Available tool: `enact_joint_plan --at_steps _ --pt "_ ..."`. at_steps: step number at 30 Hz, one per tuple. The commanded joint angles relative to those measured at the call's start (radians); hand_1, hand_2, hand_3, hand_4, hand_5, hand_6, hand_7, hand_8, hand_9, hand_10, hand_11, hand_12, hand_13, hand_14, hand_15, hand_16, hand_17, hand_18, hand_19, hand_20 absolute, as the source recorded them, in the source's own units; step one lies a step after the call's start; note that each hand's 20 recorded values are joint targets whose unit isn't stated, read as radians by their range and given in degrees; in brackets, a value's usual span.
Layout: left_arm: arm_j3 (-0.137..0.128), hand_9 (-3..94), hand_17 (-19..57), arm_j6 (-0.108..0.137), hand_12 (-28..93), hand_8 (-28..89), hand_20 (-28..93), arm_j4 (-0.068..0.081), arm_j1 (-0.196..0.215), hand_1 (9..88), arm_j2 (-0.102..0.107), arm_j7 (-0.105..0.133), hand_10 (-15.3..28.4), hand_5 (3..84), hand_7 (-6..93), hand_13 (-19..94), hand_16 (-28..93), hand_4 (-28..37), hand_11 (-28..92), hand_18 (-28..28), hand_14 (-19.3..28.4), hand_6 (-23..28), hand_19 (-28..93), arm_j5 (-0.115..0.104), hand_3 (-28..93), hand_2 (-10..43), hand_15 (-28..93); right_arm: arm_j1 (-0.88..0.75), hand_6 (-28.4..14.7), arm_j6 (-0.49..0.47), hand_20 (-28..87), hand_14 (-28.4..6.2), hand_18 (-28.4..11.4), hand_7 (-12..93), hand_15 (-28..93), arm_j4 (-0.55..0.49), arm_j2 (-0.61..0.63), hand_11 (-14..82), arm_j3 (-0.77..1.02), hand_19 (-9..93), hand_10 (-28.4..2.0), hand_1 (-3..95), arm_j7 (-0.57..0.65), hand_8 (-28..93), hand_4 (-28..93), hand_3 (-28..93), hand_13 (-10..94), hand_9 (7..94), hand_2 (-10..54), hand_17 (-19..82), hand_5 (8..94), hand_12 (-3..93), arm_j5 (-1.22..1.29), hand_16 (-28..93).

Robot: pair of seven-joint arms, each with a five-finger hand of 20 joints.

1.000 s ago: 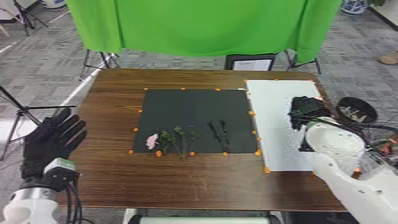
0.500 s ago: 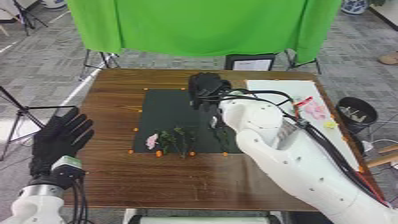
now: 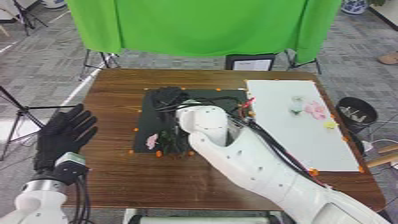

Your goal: Arrange flowers

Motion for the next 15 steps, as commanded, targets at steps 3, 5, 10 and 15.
enact_joint_plan --at_steps 3,5,10,15 --pt "-0.003 34.2 -8.3 0.021 13 -8 10 -0.001 -0.001 27.5 0.005 -0.011 17.0 41.1 13.8 22 -6 -26.9 21 16.7 16.8 10.6 38 -0.003 75 11.5 37 0.008 1.9 -0.034 38 -6.0 -20.4 23 44 0.018 -0.037 6.7 -0.009 83 -8.3 56.8 0.053 -3 -28 69 75 80.5 -7.5 39 73.8 27.4 -0.001 36" --pt "-0.003 34.2 -8.3 0.023 13 -8 10 -0.002 0.002 27.5 0.004 -0.011 16.9 41.2 13.8 22 -6 -27.0 21 16.7 16.7 10.6 39 -0.007 75 11.7 37 0.006 1.7 -0.055 38 -5.7 -20.4 23 43 0.011 -0.037 7.1 -0.009 83 -8.5 57.0 0.061 -3 -28 69 75 79.0 -8.1 39 72.7 26.4 0.008 37" --pt "-0.006 34.2 -8.3 0.023 13 -8 10 -0.001 0.001 27.4 0.006 -0.009 17.0 41.2 13.9 22 -6 -27.0 21 16.7 16.8 10.5 39 -0.006 75 11.9 37 0.008 0.9 -0.052 37 -5.3 -20.3 24 42 -0.014 -0.036 9.2 -0.014 83 -8.6 56.1 0.076 -5 -28 70 74 74.7 -9.2 39 68.2 23.4 0.043 39" --pt "0.003 34.2 -8.3 0.012 13 -8 10 0.002 -0.008 27.5 0.008 -0.005 17.0 40.7 13.8 22 -6 -26.9 21 16.7 16.8 10.5 39 -0.016 76 11.8 37 0.012 0.7 -0.048 36 -5.3 -20.4 21 41 -0.031 -0.026 13.9 -0.028 83 -10.2 53.5 0.09 -7 -28 73 74 69.4 -9.5 39 63.3 17.0 0.052 38"
